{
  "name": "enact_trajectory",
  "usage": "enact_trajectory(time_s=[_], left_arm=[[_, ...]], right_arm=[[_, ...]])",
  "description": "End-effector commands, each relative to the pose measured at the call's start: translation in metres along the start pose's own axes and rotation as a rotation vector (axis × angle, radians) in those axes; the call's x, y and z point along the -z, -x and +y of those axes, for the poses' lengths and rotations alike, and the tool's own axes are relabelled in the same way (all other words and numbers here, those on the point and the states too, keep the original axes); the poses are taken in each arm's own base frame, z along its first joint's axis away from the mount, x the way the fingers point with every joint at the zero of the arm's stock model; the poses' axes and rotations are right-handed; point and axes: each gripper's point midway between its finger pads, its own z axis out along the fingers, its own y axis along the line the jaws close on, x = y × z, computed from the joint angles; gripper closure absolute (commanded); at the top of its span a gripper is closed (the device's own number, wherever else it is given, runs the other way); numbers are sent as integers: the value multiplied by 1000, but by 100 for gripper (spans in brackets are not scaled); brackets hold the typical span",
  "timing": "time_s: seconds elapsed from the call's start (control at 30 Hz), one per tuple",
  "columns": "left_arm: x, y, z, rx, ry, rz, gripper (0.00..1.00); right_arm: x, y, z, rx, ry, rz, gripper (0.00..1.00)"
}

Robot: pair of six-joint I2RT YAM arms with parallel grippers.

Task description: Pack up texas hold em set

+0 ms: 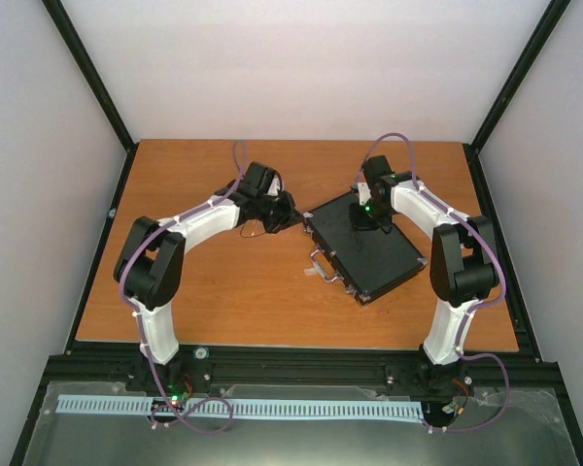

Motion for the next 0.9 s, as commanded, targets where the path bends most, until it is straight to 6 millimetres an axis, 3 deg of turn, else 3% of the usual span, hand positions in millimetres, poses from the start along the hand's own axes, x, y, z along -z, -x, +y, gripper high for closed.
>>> enact_trajectory(time_s=[0.0, 0.23, 0.57, 0.87], left_arm=[[-18, 8, 4, 33, -1, 18, 99], [-43, 13, 16, 41, 17, 32, 99], [-65, -8, 79, 82, 144, 77, 99], [-86, -15, 109, 102, 179, 110, 99]], right_arm=[[-31, -38, -13, -19, -35, 151, 97], [-33, -40, -14, -22, -30, 161, 97], [-35, -43, -15, -24, -31, 169, 97], [-36, -43, -16, -21, -35, 178, 97]])
